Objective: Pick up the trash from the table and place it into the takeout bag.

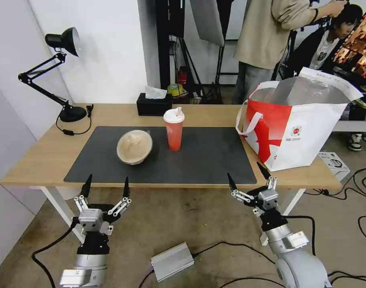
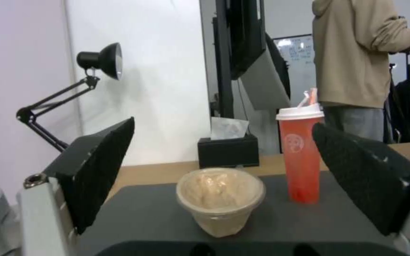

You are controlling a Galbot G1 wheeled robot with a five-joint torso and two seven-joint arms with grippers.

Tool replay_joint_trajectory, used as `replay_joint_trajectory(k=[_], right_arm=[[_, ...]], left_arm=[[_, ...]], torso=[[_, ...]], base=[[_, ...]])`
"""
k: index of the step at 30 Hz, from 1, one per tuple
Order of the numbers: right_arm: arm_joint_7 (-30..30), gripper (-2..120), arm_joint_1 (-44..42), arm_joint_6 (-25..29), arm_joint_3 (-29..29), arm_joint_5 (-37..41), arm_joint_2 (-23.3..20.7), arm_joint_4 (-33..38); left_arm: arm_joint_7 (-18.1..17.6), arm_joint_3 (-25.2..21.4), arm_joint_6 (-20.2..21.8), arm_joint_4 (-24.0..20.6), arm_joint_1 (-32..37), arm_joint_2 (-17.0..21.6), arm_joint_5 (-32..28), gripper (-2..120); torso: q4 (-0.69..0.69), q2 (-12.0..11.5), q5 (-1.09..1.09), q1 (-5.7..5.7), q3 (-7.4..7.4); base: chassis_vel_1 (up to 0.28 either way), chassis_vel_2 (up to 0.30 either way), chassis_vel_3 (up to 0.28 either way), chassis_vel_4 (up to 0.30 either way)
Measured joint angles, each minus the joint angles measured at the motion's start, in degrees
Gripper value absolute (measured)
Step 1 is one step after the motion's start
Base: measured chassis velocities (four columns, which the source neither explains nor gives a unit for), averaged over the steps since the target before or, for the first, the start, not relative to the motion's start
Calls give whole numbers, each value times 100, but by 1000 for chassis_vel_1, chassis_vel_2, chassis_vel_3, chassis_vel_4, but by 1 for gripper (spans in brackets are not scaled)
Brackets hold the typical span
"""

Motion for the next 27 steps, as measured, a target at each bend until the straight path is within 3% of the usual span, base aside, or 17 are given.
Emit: replay_joint_trajectory(k=[27], right_arm=[[29,100,844,-1070,-712,884,-943,-32]], left_arm=[[71,-62,-126,34,88,-158,132,100]], torso=[[-1,0,0,0,0]], base=[[0,0,0,0]])
